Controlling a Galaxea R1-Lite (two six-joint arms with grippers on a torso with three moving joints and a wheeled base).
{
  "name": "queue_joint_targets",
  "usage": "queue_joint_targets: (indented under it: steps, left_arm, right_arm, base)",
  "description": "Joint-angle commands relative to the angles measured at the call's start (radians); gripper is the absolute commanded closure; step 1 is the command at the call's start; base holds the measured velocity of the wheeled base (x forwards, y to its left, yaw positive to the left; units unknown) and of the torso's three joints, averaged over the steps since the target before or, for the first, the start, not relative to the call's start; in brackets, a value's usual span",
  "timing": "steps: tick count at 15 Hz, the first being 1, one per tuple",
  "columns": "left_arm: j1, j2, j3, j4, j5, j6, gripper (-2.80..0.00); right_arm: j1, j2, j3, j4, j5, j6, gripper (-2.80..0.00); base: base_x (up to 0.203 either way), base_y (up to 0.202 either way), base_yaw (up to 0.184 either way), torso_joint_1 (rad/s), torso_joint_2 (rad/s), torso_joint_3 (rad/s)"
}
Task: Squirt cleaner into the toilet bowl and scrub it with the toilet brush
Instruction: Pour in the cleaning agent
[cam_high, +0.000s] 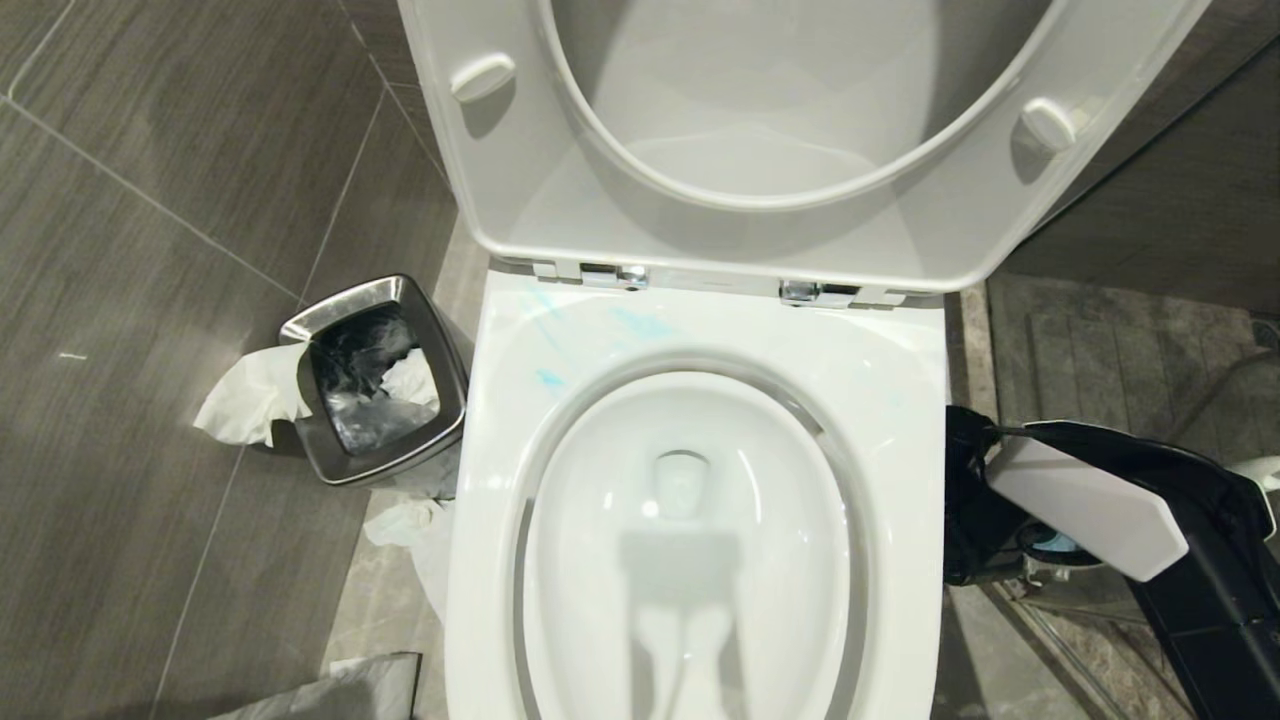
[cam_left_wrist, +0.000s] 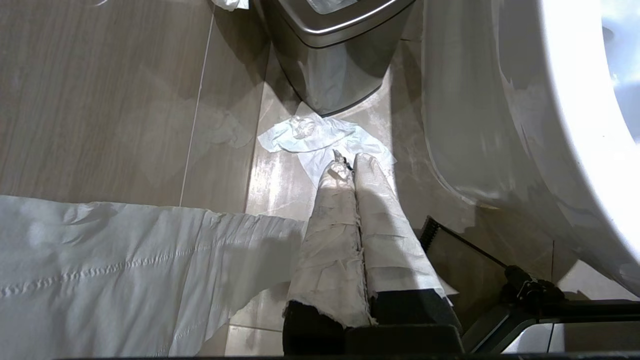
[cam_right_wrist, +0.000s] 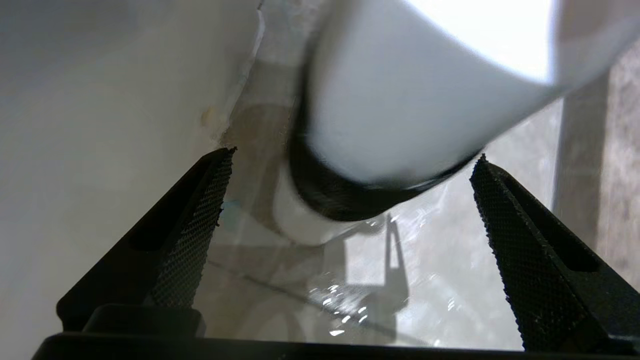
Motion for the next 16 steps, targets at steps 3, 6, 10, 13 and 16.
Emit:
queue_joint_targets:
  steps: [3, 6, 10, 13, 16]
  left_arm:
    - [0.001, 0.001, 0.0, 0.0, 0.0, 0.0, 0.0]
    - [0.001, 0.001, 0.0, 0.0, 0.0, 0.0, 0.0]
    - [0.001, 0.001, 0.0, 0.0, 0.0, 0.0, 0.0]
    - [0.001, 0.001, 0.0, 0.0, 0.0, 0.0, 0.0]
    - [0.001, 0.001, 0.0, 0.0, 0.0, 0.0, 0.0]
  right_arm:
    - [-0.018, 0.025, -0.067, -0.009, 0.052, -0.021, -2.8]
    - [-0.018, 0.051, -0.112, -0.009, 0.081, -0.033, -2.8]
    - [-0.018, 0.078, -0.168, -0.009, 0.089, -0.045, -2.8]
    - [-0.02, 0.087, -0.187, -0.009, 0.098, -0.047, -2.8]
    - [-0.026, 0.119, -0.258, -0.009, 0.098, -0.047, -2.8]
  base:
    - [0.0, 0.0, 0.0, 0.0, 0.0, 0.0]
    - [0.0, 0.0, 0.0, 0.0, 0.0, 0.0]
    - [0.0, 0.0, 0.0, 0.0, 0.0, 0.0]
    - [0.0, 0.0, 0.0, 0.0, 0.0, 0.0]
    - [0.0, 0.0, 0.0, 0.0, 0.0, 0.0]
